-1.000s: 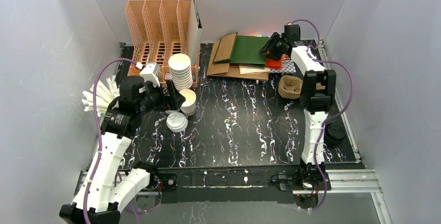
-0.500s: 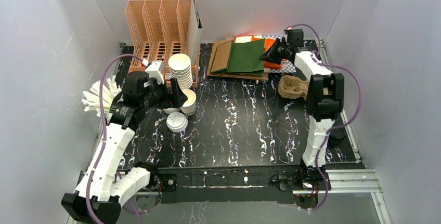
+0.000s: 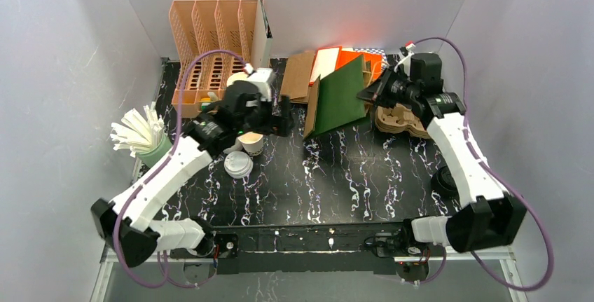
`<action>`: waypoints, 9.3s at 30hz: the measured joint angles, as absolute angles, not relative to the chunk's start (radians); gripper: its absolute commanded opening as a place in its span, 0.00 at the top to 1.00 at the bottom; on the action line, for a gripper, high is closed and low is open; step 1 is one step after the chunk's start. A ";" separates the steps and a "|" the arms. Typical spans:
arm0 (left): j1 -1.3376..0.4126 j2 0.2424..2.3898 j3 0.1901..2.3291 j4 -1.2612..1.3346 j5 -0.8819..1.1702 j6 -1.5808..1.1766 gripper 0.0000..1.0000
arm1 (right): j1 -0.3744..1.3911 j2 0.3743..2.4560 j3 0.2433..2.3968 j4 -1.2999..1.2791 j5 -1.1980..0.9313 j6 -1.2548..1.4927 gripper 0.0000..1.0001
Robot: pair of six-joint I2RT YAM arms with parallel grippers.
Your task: Pack the takeout coffee
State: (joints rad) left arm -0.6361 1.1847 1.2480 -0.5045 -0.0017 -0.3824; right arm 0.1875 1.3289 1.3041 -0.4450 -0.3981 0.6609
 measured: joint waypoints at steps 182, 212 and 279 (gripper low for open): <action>-0.781 1.299 1.313 -0.432 0.027 -0.840 0.23 | 0.675 1.269 1.732 -1.004 -0.136 0.464 0.28; -1.004 1.604 1.669 -0.716 -0.313 -0.966 0.21 | 0.675 1.353 1.662 -1.132 0.233 0.389 0.34; -0.931 1.670 1.885 -0.796 -0.160 -0.786 0.39 | 0.597 1.396 1.929 -1.247 0.085 0.421 0.41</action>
State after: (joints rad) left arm -0.9306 1.6699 1.8854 -0.7956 -0.1604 -0.7864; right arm 0.5968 1.3964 1.9293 -1.2472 0.0853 0.4213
